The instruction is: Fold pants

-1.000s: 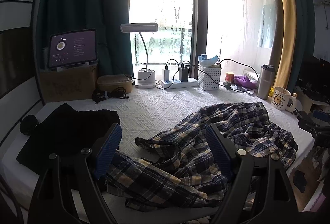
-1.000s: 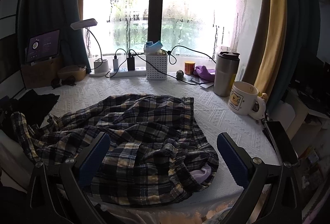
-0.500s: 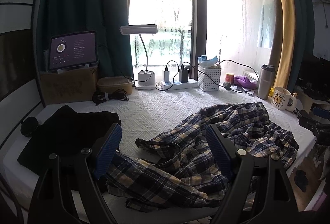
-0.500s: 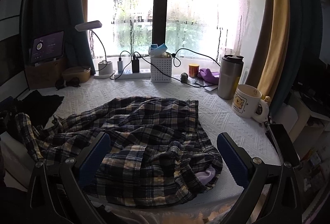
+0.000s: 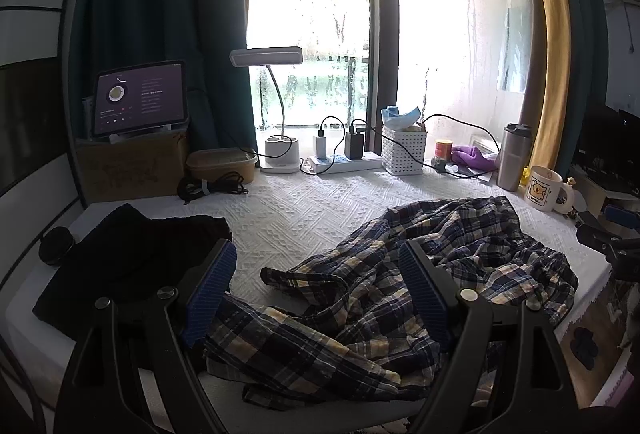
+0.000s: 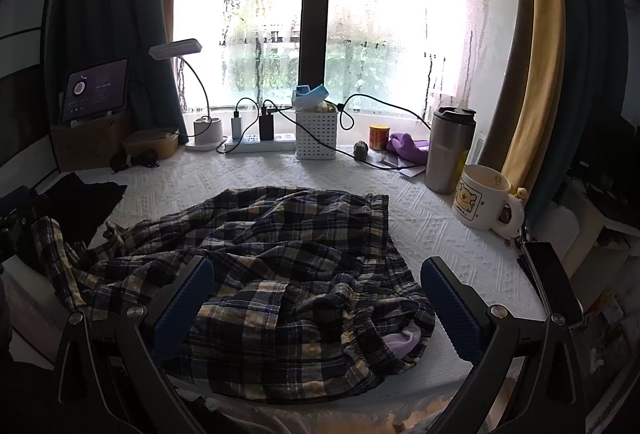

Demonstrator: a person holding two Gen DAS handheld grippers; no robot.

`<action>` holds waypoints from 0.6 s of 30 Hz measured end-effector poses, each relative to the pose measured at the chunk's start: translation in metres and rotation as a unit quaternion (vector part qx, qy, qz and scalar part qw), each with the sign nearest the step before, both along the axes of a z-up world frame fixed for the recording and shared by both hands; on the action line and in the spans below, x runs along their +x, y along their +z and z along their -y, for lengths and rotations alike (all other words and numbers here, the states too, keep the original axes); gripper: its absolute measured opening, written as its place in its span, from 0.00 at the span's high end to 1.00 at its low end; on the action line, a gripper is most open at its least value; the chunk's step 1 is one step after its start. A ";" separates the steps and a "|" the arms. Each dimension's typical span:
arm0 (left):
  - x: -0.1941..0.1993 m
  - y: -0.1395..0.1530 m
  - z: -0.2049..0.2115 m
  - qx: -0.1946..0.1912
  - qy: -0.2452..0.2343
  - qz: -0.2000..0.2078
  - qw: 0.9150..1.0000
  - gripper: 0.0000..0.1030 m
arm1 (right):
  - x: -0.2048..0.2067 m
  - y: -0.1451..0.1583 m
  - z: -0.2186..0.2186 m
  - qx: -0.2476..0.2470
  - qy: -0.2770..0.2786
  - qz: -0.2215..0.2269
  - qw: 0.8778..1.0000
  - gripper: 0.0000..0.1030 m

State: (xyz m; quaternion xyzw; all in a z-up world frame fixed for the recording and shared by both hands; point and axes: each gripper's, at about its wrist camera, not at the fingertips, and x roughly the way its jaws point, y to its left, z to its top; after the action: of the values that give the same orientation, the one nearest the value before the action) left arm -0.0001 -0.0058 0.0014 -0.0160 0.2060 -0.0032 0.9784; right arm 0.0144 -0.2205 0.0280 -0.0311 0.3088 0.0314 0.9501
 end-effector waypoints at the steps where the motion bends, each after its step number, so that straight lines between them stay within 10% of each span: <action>1: 0.000 0.000 0.000 -0.001 0.000 0.000 1.000 0.19 | 0.000 0.000 0.000 0.000 0.000 0.000 1.000 0.00; 18: 0.000 0.000 0.001 0.000 -0.001 0.000 1.000 0.19 | 0.000 0.000 -0.001 -0.001 0.001 0.000 1.000 0.00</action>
State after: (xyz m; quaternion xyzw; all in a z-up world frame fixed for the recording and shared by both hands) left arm -0.0004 -0.0066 0.0010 -0.0159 0.2062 -0.0041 0.9784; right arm 0.0148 -0.2193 0.0278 -0.0321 0.3089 0.0316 0.9500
